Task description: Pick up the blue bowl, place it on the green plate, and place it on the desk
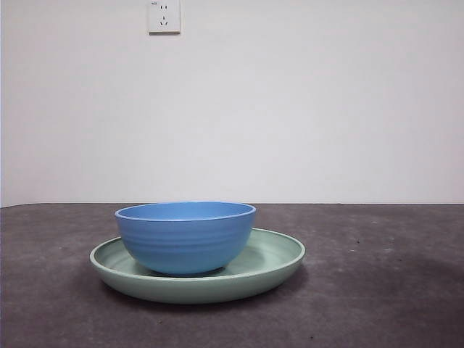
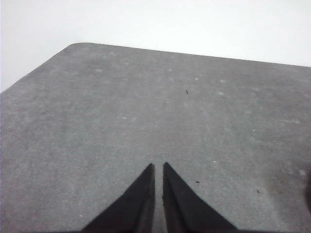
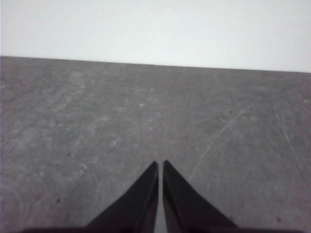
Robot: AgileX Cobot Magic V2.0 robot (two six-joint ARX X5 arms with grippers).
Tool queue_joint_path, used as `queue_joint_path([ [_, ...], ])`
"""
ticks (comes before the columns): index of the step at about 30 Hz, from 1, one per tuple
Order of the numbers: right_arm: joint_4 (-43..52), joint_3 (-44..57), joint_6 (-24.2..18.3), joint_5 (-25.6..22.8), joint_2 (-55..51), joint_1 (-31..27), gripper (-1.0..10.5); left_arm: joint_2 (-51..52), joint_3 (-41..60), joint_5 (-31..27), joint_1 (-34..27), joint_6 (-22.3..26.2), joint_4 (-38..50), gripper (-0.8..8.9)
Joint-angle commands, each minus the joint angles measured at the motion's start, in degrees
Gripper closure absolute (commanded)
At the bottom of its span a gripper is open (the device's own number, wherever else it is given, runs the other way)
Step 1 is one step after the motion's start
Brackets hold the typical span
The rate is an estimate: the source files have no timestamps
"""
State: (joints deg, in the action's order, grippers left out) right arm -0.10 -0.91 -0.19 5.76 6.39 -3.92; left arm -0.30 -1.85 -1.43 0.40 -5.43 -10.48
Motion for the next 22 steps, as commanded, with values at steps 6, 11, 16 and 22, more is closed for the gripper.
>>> queue_joint_path([
  [6, -6.27, 0.28, -0.07, -1.79, -4.11, -0.02, 9.4, 0.11, 1.18, -0.28, 0.04, 0.44, -0.35, 7.86],
  [11, -10.45, 0.28, 0.04, -3.50, -6.19, -0.02, 9.4, 0.11, 1.18, -0.28, 0.04, 0.42, -0.35, 7.86],
  [16, -10.49, 0.28, 0.26, -4.52, -6.19, -0.02, 9.4, 0.11, 1.18, -0.28, 0.04, 0.42, -0.35, 7.86],
  [22, -10.23, 0.28, 1.92, -4.50, -6.19, -0.02, 9.4, 0.11, 1.18, -0.28, 0.04, 0.44, -0.35, 7.86],
])
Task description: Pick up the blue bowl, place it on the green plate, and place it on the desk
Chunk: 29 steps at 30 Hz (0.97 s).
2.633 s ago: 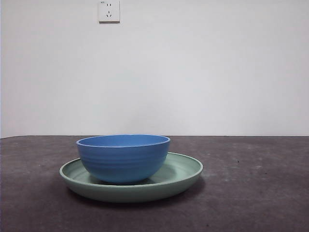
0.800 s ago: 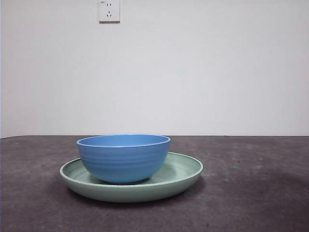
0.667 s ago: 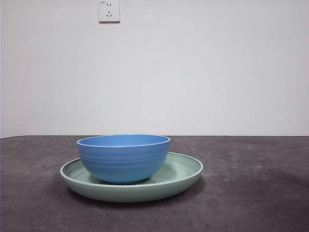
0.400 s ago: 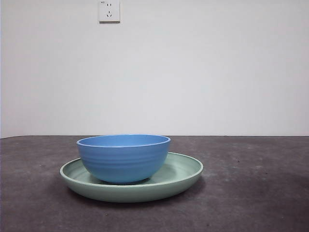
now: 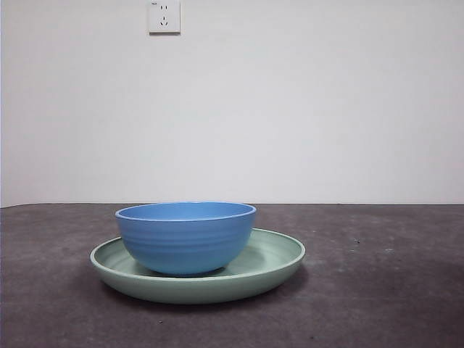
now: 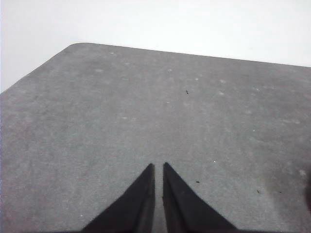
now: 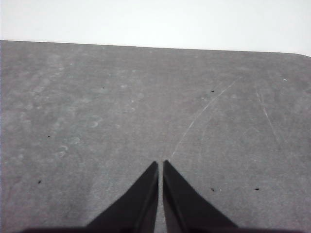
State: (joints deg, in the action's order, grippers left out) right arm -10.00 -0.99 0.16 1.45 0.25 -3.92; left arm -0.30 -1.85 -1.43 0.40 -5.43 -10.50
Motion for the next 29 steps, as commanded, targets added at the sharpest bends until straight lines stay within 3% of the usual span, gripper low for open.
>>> queue_joint_path([
  [1, -0.22, 0.37, 2.10, -0.13, -0.04, -0.02, 9.4, 0.11, 1.16, -0.28, 0.04, 0.44, -0.33, 7.86],
  [29, 1.14, 0.35, 2.12, 0.00, -0.04, -0.02, 9.4, 0.11, 1.16, -0.28, 0.04, 0.44, -0.33, 7.86],
])
